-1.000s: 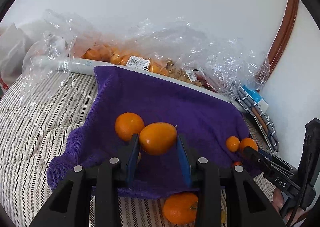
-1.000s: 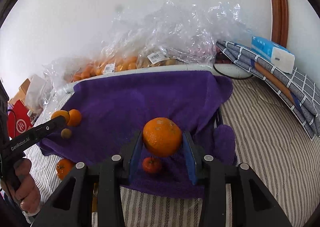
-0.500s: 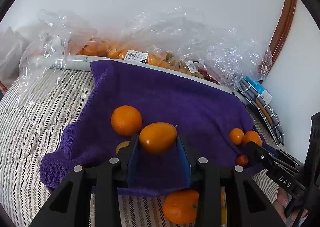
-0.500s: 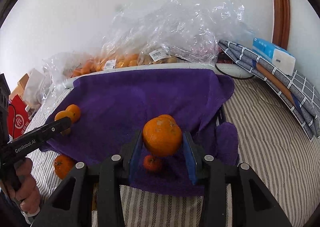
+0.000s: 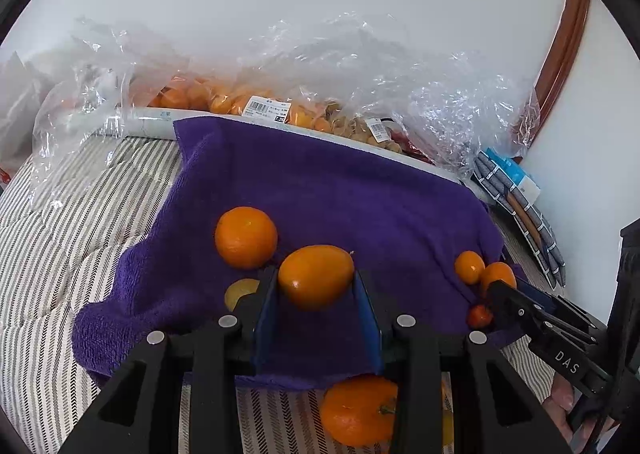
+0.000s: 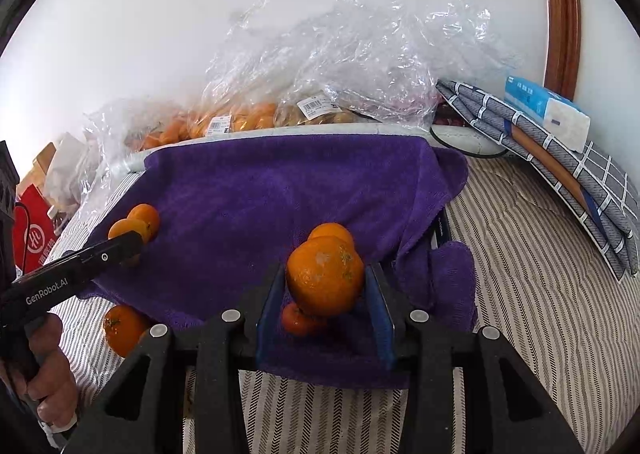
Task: Organize fruits
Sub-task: 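Lower both held oranges onto the purple towel and open both tools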
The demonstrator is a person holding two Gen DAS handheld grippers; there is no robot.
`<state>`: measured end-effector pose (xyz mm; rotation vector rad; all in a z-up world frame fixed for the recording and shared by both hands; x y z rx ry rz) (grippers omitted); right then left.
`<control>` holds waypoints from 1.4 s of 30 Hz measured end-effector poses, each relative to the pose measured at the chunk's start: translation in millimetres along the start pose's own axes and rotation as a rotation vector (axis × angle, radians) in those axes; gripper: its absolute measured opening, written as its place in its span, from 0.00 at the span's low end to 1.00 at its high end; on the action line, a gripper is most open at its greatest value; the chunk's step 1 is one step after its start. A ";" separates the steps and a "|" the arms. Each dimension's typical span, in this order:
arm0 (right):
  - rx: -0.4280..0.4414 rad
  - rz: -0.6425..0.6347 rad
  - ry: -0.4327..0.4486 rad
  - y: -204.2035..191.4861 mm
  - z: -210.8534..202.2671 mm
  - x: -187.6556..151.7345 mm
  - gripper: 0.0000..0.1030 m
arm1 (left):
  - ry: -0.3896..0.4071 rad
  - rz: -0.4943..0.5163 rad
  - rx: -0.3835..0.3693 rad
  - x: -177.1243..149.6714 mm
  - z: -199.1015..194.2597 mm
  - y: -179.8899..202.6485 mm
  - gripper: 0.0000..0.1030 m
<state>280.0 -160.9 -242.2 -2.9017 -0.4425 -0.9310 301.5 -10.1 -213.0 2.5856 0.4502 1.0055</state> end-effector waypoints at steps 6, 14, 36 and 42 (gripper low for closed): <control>-0.005 0.001 0.011 1.1 -2.9 1.9 0.45 | -0.005 0.003 -0.003 -0.9 1.1 0.9 0.35; -0.008 -0.002 0.019 1.4 -5.0 3.2 0.48 | -0.003 0.002 -0.005 -0.9 1.1 1.3 0.35; -0.069 0.030 0.113 3.6 -40.3 15.1 0.50 | 0.088 -0.004 -0.014 8.3 -26.1 -6.7 0.41; -0.045 0.004 0.092 -21.7 -59.9 0.2 0.44 | 0.113 -0.017 0.012 8.9 -36.5 -18.9 0.41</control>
Point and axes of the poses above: each gripper's, at about its wrist camera, not at the fingertips, and z roughly the way its jaws point, y to its right, x to its top, the point moved 10 cm from there along z, roughly the way its jaws point, and after that the axes turned 12 degrees about -z, right-handed, at the moved point
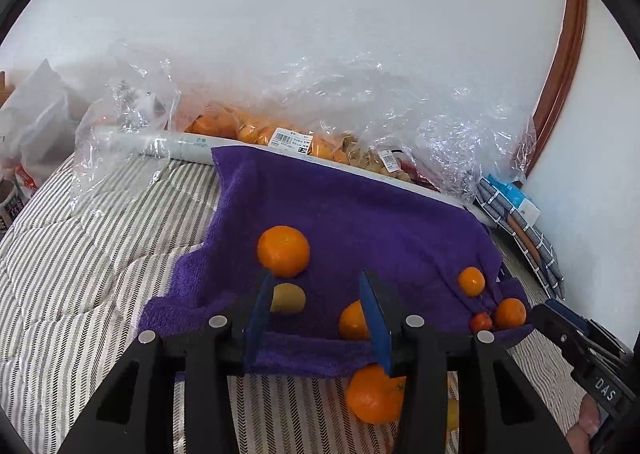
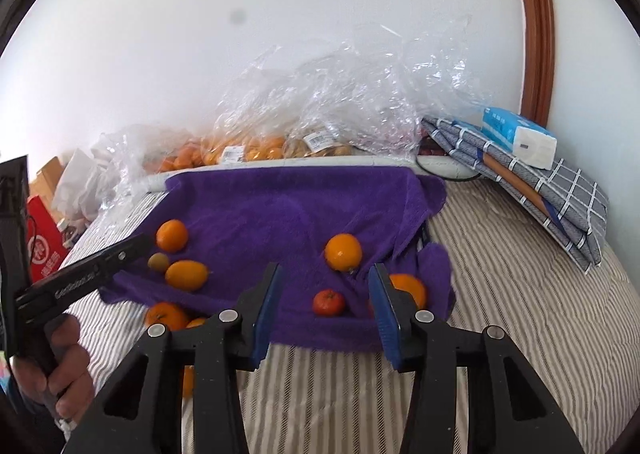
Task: Organize fruits
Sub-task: 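Lower both held oranges onto the purple towel and open both tools, then grasp the green-yellow fruit beside the towel with the right tool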
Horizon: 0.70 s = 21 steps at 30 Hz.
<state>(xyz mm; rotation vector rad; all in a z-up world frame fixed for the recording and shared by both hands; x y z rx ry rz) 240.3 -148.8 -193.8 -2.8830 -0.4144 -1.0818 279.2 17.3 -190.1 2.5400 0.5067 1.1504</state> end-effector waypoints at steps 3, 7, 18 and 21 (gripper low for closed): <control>0.009 -0.011 -0.020 -12.6 -6.8 -8.4 0.44 | -0.004 0.011 0.008 -2.0 -6.0 -5.8 0.41; 0.018 -0.017 -0.038 -26.4 -14.5 -19.5 0.44 | 0.011 0.004 0.027 -3.7 -20.3 -22.5 0.41; 0.107 -0.029 -0.106 -75.8 -9.8 -50.3 0.44 | 0.012 -0.029 0.097 -10.3 -47.2 -68.7 0.47; 0.128 -0.037 -0.118 -87.6 -7.6 -53.9 0.44 | 0.013 -0.035 0.100 -10.5 -49.7 -72.3 0.47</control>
Point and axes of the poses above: each gripper's, at about its wrist camera, not at the fingertips, and z roughly the way its jaws point, y to its right, x to its top, the point moved 10 cm from there along z, roughly the way its jaws point, and after that the axes turned 12 degrees about -z, right-handed, at the moved point
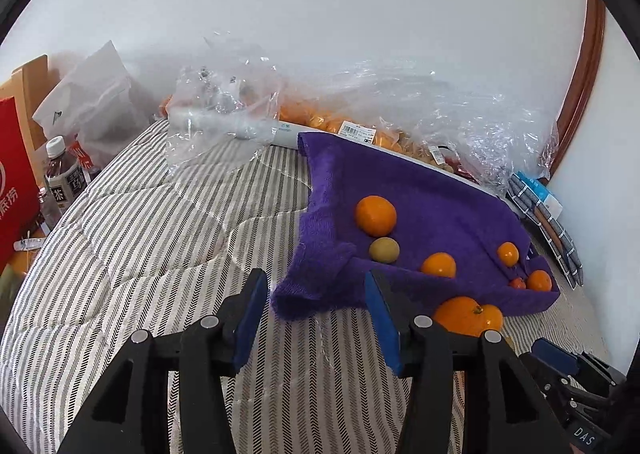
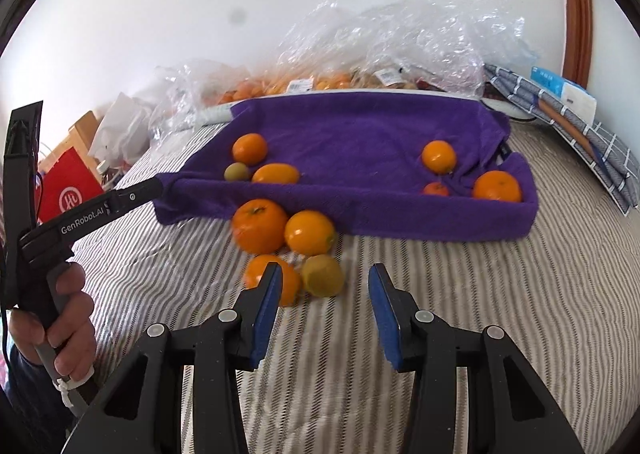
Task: Organize fruits
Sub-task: 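Grasp the green-yellow fruit beside the towel with the right tool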
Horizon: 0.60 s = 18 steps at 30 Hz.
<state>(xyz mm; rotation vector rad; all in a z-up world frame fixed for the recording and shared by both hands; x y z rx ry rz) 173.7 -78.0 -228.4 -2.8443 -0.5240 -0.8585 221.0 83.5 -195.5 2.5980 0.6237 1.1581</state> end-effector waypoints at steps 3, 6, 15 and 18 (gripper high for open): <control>-0.007 -0.019 -0.012 -7.7 5.8 -0.1 0.44 | 0.001 0.006 0.006 -1.1 0.2 -0.2 0.47; -0.048 -0.029 -0.009 -4.5 8.9 2.7 0.44 | -0.002 0.015 0.011 -3.0 0.7 -0.3 0.47; -0.028 -0.015 -0.061 11.2 20.9 -4.3 0.37 | -0.006 0.043 -0.002 -6.2 0.7 8.2 0.47; -0.002 -0.017 -0.075 7.4 26.3 -3.8 0.37 | -0.009 0.047 -0.006 -7.0 0.7 10.0 0.48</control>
Point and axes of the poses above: each gripper's, at about its wrist camera, not at the fingertips, and z roughly the way its jaws point, y to its right, x to its top, the point moved 10 cm from there along z, roughly the way its jaws point, and after that the axes turned 12 degrees about -z, right-handed, at the moved point
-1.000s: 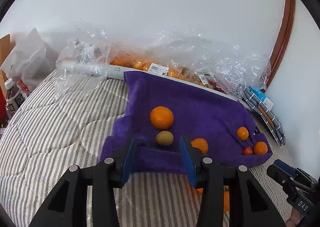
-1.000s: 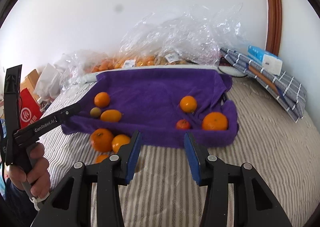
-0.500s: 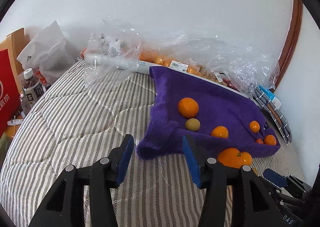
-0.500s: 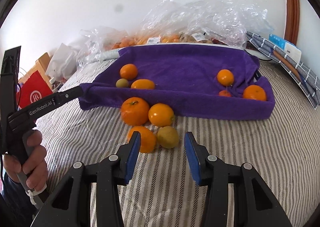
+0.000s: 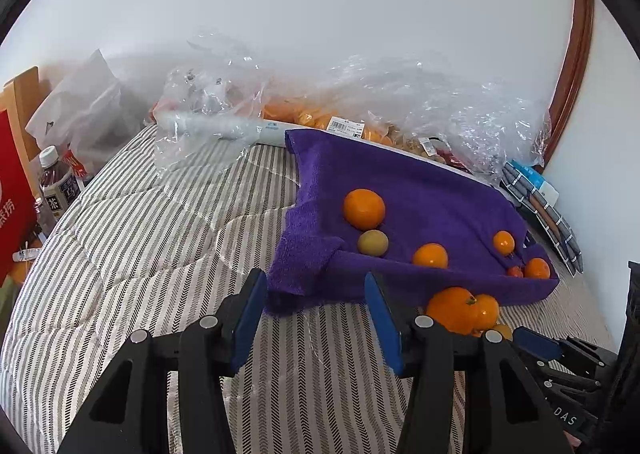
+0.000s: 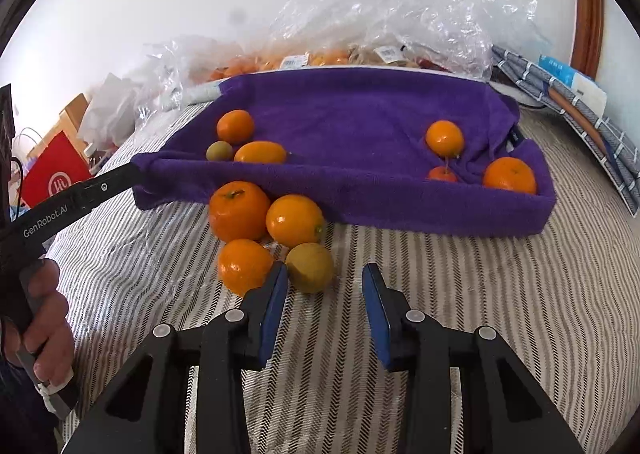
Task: Organize fruits
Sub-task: 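Grasp the green-yellow fruit beside the towel with the right tool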
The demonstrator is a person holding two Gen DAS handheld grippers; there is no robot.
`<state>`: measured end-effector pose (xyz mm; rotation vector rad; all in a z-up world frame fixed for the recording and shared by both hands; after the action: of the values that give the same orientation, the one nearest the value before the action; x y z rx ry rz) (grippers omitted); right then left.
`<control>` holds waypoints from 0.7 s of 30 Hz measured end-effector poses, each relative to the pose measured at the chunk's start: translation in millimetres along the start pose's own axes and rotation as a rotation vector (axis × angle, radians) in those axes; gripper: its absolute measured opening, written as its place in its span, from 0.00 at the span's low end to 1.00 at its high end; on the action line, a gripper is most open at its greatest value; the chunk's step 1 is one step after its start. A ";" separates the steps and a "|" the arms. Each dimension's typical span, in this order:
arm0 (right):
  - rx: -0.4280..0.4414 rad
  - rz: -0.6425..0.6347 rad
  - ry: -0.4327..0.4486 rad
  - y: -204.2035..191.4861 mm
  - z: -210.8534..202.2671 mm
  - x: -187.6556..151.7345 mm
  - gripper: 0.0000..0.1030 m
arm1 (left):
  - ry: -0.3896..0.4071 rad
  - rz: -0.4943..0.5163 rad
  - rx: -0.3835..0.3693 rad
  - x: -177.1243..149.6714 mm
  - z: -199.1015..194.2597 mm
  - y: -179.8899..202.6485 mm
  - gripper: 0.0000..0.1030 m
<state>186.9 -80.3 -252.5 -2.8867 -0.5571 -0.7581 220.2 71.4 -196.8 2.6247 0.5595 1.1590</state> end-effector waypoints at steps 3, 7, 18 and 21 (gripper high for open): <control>-0.006 -0.010 -0.020 -3.6 7.8 2.4 0.37 | -0.009 -0.001 0.000 -0.4 1.2 -0.4 0.48; -0.009 -0.025 -0.032 -6.0 14.0 4.0 0.27 | -0.024 -0.021 0.005 -0.6 4.1 -4.6 0.48; -0.065 0.007 0.039 25.5 -11.4 -2.8 0.27 | -0.104 0.087 -0.005 -21.4 12.8 15.4 0.48; -0.091 0.010 0.047 39.0 -18.5 -7.2 0.27 | -0.089 0.111 0.014 -22.6 11.7 16.9 0.47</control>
<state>187.3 -122.3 -240.3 -2.9429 -0.5160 -0.8699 219.3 46.0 -213.7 2.7348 0.4117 1.0648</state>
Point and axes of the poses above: each gripper's, at about its wrist camera, not at the fingertips, and z roughly the way its jaws point, y to its right, x to its top, the point moved 10 cm from there along z, roughly the way its jaws point, and after that the axes turned 12 degrees about -z, right-handed, at the moved point
